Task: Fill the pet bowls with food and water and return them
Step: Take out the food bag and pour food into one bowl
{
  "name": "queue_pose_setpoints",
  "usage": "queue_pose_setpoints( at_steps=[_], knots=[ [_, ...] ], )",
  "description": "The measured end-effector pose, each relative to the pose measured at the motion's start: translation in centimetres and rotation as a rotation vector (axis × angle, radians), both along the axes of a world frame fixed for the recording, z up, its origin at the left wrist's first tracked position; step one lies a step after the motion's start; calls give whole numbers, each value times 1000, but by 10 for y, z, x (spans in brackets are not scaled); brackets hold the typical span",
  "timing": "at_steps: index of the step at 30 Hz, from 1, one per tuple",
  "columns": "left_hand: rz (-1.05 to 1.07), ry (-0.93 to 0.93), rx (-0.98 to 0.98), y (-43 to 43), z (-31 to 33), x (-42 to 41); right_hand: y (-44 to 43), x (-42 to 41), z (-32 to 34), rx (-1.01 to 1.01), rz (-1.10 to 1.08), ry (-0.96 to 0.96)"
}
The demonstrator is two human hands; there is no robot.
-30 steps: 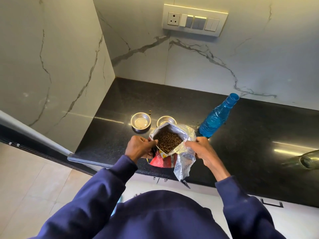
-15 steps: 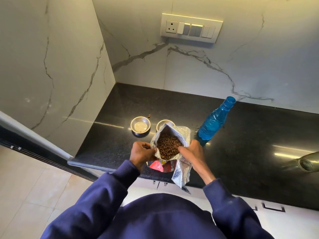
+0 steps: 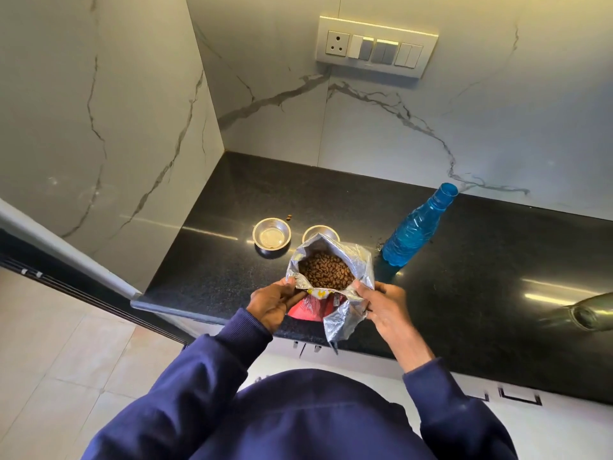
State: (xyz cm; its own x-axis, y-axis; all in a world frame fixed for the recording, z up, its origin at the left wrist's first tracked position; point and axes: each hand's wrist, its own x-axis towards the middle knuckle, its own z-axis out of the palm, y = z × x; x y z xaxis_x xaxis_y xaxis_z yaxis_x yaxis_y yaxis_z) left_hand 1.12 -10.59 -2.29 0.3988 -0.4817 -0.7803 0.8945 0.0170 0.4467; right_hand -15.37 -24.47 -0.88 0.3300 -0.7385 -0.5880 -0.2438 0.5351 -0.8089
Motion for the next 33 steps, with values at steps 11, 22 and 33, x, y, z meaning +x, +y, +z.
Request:
queue_pose_setpoints(
  at_steps=[11, 22, 33],
  knots=[
    [134, 168, -83, 0, -7, -4, 1, -3, -13, 394, -126, -296],
    [216, 193, -128, -4, 0, -6, -2, -11, -17, 129, -119, -206],
    [160, 261, -173, -4, 2, -2, 9, 8, -24, 408, -356, -433]
  ],
)
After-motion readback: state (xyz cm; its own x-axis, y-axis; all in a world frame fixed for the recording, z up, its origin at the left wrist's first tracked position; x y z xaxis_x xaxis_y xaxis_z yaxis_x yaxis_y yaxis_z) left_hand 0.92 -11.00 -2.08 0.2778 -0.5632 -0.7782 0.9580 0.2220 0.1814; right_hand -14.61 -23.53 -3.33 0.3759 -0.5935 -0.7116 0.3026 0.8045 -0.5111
